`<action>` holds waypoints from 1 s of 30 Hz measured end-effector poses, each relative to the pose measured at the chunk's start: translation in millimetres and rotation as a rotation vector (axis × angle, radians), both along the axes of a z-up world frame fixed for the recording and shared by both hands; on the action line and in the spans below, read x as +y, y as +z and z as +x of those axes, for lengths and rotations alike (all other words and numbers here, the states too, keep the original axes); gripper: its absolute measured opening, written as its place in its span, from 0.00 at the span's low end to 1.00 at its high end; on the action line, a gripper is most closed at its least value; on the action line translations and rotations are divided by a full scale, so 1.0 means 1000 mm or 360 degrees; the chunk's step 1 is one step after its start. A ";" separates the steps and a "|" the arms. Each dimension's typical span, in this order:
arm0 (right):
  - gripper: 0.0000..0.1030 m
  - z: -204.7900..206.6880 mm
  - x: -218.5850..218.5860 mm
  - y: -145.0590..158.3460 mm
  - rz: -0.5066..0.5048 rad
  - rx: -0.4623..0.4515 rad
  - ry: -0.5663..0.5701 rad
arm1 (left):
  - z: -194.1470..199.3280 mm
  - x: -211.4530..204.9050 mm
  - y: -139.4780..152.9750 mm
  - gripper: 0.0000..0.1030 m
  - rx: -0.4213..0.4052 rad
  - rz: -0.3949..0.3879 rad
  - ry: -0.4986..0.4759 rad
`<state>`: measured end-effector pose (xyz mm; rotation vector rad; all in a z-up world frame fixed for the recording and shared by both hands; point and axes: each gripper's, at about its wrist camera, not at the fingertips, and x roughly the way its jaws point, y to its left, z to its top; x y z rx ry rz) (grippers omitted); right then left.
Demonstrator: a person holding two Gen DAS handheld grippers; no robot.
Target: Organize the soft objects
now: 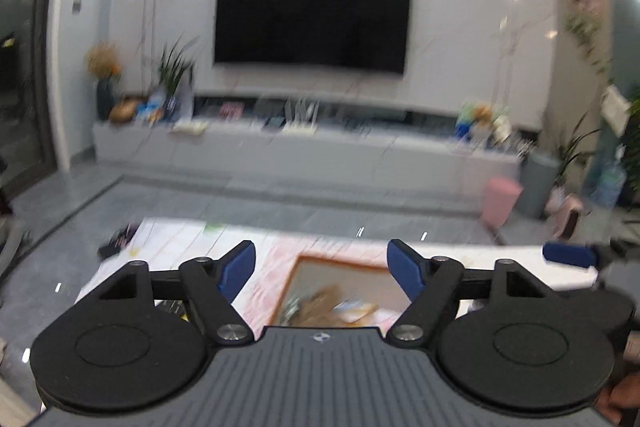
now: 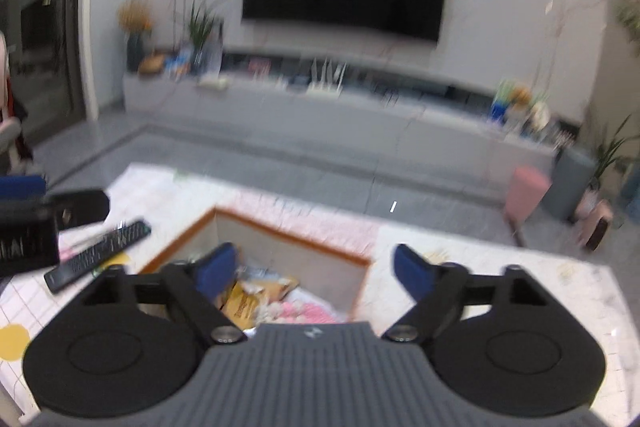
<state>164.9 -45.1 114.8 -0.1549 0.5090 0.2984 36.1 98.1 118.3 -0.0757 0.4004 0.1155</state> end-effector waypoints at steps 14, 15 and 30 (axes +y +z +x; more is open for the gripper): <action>0.98 -0.172 -0.095 -0.022 0.0062 -0.0160 -0.0232 | -0.107 -0.104 -0.028 0.94 -0.0171 0.0129 -0.0201; 0.98 -0.180 -0.098 -0.027 0.0081 -0.0160 -0.0258 | -0.110 -0.108 -0.034 0.94 -0.0162 0.0135 -0.0201; 0.98 -0.223 -0.121 -0.109 0.0255 -0.0013 -0.0255 | -0.145 -0.124 -0.104 0.95 0.0007 0.0136 -0.0206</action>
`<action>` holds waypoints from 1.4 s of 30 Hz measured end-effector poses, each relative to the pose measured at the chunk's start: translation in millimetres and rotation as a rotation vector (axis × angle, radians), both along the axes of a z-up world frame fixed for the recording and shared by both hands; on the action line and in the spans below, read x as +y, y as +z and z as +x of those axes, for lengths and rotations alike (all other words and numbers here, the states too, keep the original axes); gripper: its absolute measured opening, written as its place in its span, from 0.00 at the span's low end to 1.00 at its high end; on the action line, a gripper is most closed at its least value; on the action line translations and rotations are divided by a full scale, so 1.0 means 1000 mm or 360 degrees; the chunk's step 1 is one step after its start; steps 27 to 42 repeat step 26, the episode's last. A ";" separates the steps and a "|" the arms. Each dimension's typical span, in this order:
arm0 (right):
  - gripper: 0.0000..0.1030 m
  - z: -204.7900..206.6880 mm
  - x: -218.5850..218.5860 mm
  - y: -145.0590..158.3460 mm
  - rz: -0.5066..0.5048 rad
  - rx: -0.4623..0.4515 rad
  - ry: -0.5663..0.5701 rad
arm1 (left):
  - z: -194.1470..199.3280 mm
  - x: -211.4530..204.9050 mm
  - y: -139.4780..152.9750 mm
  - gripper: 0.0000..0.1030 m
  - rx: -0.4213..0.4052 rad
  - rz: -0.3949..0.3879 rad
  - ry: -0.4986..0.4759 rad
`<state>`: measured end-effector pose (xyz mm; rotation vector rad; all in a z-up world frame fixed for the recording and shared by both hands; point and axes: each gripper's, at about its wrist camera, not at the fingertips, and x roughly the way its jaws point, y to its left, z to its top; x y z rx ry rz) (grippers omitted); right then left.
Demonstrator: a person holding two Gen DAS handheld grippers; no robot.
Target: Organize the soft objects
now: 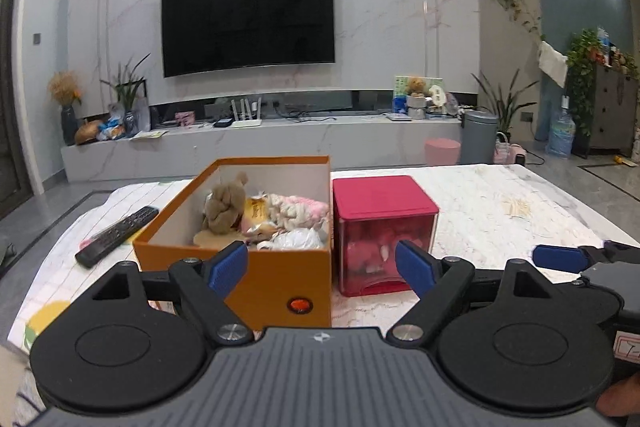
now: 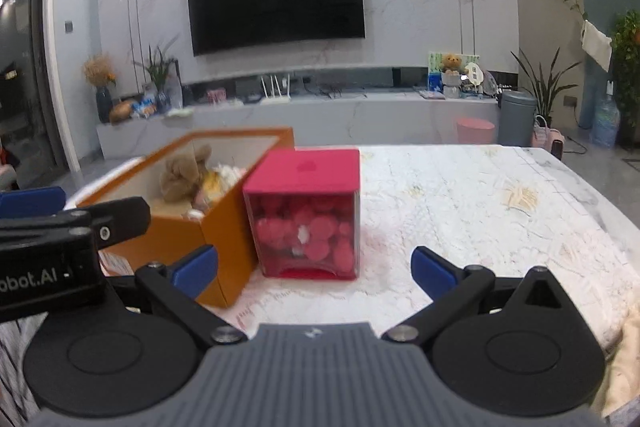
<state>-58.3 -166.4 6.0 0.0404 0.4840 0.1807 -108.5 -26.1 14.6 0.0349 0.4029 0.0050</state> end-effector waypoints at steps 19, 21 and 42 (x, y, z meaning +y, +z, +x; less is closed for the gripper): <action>0.97 0.003 0.009 -0.011 -0.0107 0.0012 0.0027 | -0.009 0.009 -0.015 0.95 0.0084 -0.0001 0.0037; 0.97 0.003 0.010 -0.012 -0.0107 0.0009 0.0029 | -0.009 0.009 -0.015 0.95 0.0085 0.0001 0.0037; 0.97 0.004 0.010 -0.012 -0.0105 0.0005 0.0028 | -0.009 0.011 -0.015 0.95 0.0089 -0.0009 0.0043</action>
